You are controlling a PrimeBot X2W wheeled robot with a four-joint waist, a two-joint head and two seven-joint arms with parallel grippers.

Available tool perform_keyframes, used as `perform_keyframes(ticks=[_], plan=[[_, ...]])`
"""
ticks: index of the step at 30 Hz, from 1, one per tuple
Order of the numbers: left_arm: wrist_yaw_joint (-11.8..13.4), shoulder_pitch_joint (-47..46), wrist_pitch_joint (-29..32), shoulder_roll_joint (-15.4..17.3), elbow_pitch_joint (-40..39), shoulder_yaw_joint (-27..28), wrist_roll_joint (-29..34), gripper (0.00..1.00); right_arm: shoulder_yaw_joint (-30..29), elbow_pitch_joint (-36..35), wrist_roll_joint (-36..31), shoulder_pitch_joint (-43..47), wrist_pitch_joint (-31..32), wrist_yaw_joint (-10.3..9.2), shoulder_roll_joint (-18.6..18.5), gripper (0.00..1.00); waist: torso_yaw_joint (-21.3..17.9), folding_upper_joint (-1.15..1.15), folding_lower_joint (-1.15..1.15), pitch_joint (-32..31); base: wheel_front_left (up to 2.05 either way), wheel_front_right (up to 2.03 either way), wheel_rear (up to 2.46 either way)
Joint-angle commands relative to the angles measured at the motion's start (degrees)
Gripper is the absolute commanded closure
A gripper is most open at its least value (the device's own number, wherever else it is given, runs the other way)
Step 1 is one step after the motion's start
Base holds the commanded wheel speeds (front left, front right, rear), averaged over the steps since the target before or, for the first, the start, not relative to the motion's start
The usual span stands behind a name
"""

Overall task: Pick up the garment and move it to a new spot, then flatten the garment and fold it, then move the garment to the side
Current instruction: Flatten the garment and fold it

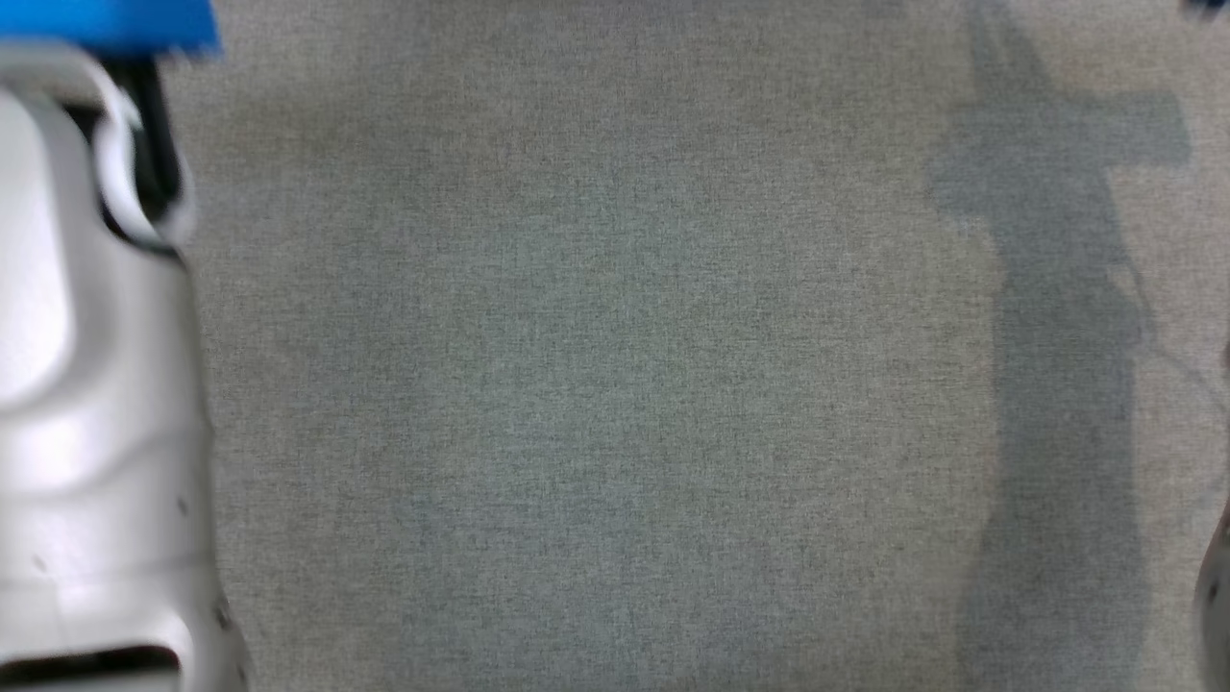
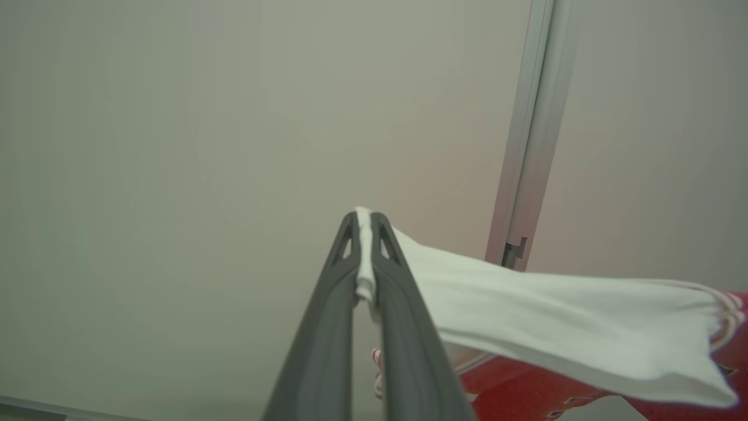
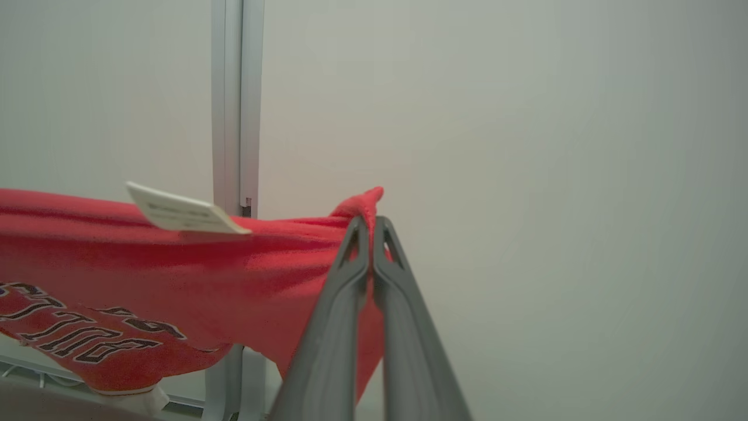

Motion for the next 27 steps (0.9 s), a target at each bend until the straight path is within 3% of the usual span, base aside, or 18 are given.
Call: perform_keyframes(ticks=[1,4,12,18,27], plan=[[0.03,3.91,-0.26,-0.39,-0.05,1.46,-0.42,1.00,-1.12,-0.10,0.89,5.04,-0.18,-0.12,0.17,1.00,-0.05,-0.02,-0.01,-0.39,0.00,0.00,0.00],[-0.35,13.58,-0.27,-2.60,1.47,3.92,-1.59,1.00,-1.52,0.05,2.53,15.02,-0.19,-0.12,1.81,1.00,-0.20,-0.02,-0.01,-1.88,0.00,0.00,0.00],[-1.42,30.23,-0.28,-4.28,5.97,3.89,-2.06,1.00,-1.89,1.35,6.15,34.09,-0.19,-0.12,4.45,1.00,-0.50,-0.02,-0.01,-7.84,0.00,0.00,0.00],[-0.64,39.57,-0.28,-4.32,7.75,0.04,-6.19,1.00,-3.09,0.91,7.62,43.76,-0.19,-0.13,6.55,1.00,-0.40,-0.02,-0.01,-15.19,0.00,0.00,0.00],[0.80,52.08,-0.28,-4.34,10.00,-3.85,-6.85,1.00,-5.48,2.67,8.75,55.09,-0.20,-0.13,8.73,1.00,0.49,-0.02,-0.01,-27.43,0.00,0.00,0.00]])
